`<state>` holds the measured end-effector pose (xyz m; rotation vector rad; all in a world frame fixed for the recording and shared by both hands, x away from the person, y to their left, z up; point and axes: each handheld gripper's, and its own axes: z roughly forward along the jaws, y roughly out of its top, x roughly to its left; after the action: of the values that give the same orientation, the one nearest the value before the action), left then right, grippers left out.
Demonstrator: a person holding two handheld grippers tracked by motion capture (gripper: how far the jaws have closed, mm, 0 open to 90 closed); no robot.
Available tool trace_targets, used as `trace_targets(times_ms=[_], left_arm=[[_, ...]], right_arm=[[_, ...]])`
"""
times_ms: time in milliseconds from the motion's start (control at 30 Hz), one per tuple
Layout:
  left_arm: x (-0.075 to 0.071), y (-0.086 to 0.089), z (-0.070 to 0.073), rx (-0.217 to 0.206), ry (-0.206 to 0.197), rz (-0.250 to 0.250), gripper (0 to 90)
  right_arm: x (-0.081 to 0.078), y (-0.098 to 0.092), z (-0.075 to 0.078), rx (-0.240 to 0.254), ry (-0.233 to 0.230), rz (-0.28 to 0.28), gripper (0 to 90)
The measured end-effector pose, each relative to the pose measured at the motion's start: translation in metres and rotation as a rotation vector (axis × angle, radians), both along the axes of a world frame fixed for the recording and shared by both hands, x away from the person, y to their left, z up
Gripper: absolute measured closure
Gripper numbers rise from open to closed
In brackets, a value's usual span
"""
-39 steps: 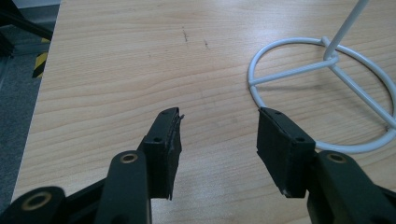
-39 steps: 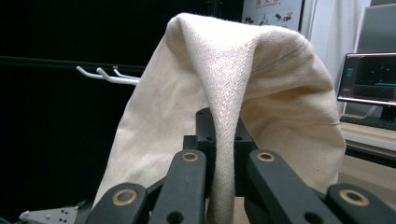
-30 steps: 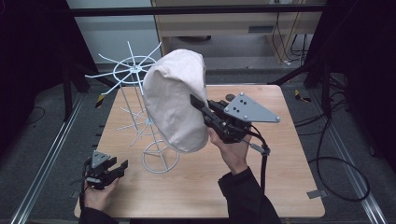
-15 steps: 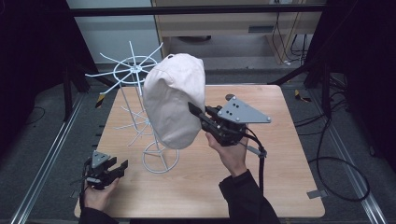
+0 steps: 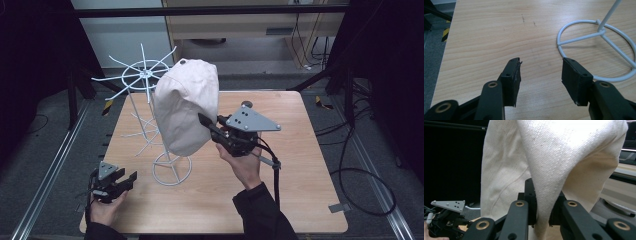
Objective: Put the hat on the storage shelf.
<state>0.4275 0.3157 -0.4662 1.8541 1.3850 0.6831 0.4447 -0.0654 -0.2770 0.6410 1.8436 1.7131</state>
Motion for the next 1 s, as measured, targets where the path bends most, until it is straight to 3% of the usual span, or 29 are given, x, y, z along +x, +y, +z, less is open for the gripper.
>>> trace_targets(times_ms=[667,1000], left_arm=[[0.0,0.0,0.0,-0.003,-0.002,0.004,48.9],[0.0,0.0,0.0,0.001,-0.003,0.004,48.4]], right_arm=[[0.003,-0.012,-0.005,0.022,0.038,-0.064,48.4],[-0.007,-0.027,-0.009,0.031,0.05,-0.079,32.6]])
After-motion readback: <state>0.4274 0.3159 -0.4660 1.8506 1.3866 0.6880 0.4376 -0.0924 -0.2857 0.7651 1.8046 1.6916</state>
